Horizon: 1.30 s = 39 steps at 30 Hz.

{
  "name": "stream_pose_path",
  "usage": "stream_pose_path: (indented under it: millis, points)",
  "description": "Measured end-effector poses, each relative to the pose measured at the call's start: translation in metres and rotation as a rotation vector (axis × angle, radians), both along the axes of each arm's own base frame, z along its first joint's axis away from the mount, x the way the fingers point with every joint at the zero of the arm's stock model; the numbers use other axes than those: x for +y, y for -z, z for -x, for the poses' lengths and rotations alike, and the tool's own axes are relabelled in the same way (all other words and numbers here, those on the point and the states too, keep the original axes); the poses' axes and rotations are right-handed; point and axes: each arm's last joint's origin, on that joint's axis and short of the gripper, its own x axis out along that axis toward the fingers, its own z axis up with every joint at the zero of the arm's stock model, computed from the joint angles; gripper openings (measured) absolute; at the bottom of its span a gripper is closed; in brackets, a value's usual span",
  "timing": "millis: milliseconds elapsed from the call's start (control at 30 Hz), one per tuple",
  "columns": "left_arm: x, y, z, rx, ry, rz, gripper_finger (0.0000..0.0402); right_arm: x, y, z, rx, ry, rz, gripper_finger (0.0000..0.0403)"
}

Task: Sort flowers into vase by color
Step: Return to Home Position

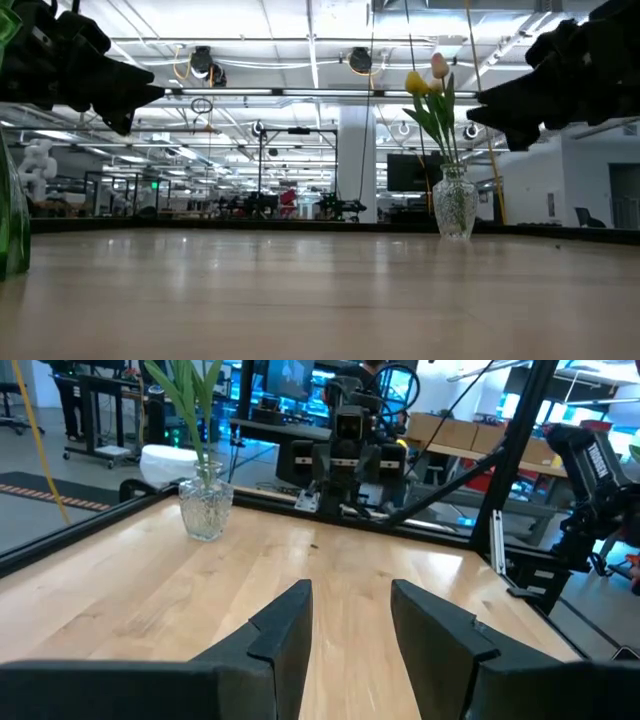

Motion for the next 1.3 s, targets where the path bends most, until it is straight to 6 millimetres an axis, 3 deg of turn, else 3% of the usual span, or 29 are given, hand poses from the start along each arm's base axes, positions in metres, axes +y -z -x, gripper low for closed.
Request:
stream_pose_path:
  millis: [167,900,1300]
  points:
    - [0.000,0.000,0.000,0.000,0.000,0.000,0.0146,-0.005,-0.008,0.005,-0.051,0.035,0.021,0.0183]
    - [0.000,0.000,0.000,0.000,0.000,0.000,0.0146,-0.010,-0.006,0.030,-0.005,0.052,-0.002,0.0183]
    - [0.000,0.000,0.000,0.000,0.000,0.000,0.0146,-0.012,-0.015,0.042,-0.118,0.065,-0.007,0.0183]
